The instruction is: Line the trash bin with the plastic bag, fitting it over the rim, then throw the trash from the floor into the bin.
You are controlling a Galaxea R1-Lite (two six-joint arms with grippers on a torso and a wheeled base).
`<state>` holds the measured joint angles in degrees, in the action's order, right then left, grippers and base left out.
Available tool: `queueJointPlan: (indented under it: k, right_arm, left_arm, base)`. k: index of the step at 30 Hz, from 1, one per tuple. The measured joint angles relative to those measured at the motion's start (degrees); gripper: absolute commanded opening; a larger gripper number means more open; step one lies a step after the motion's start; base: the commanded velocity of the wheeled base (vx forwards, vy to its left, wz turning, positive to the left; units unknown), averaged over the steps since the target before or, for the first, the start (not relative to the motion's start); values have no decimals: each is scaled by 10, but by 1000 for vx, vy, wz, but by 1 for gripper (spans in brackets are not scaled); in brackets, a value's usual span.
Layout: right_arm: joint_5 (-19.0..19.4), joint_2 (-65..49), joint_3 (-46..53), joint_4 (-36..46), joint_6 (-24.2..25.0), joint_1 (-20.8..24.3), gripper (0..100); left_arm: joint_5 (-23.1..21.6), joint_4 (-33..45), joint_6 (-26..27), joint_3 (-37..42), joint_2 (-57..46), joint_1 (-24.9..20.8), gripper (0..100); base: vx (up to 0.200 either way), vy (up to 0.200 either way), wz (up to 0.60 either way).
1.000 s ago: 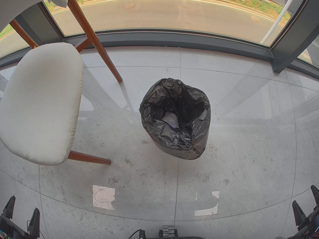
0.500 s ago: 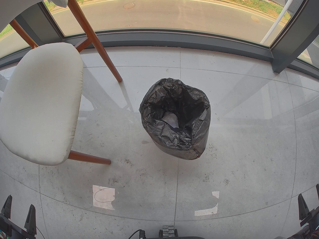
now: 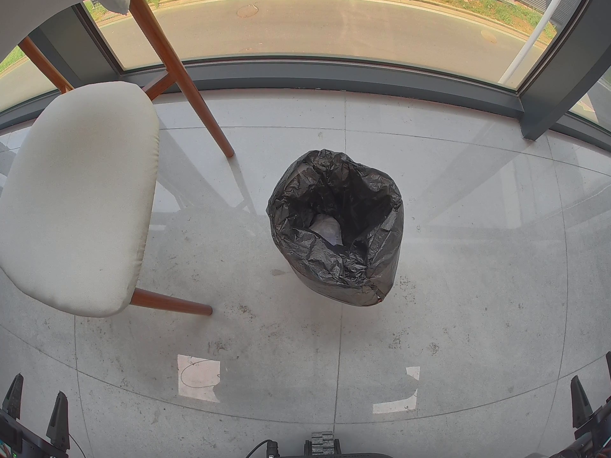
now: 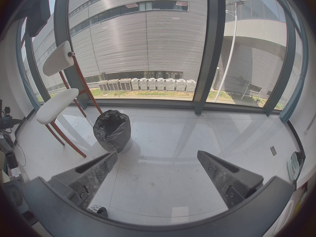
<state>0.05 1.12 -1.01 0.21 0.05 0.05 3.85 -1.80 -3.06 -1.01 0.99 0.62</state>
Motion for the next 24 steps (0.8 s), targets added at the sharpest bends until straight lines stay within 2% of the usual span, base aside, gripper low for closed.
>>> queueJointPlan:
  k: [24]
  right_arm:
    - [2,-2,0,-1,-2,0,100]
  left_arm:
    - [0,1,-1,0,2,1,100]
  base:
    - [0,0,0]
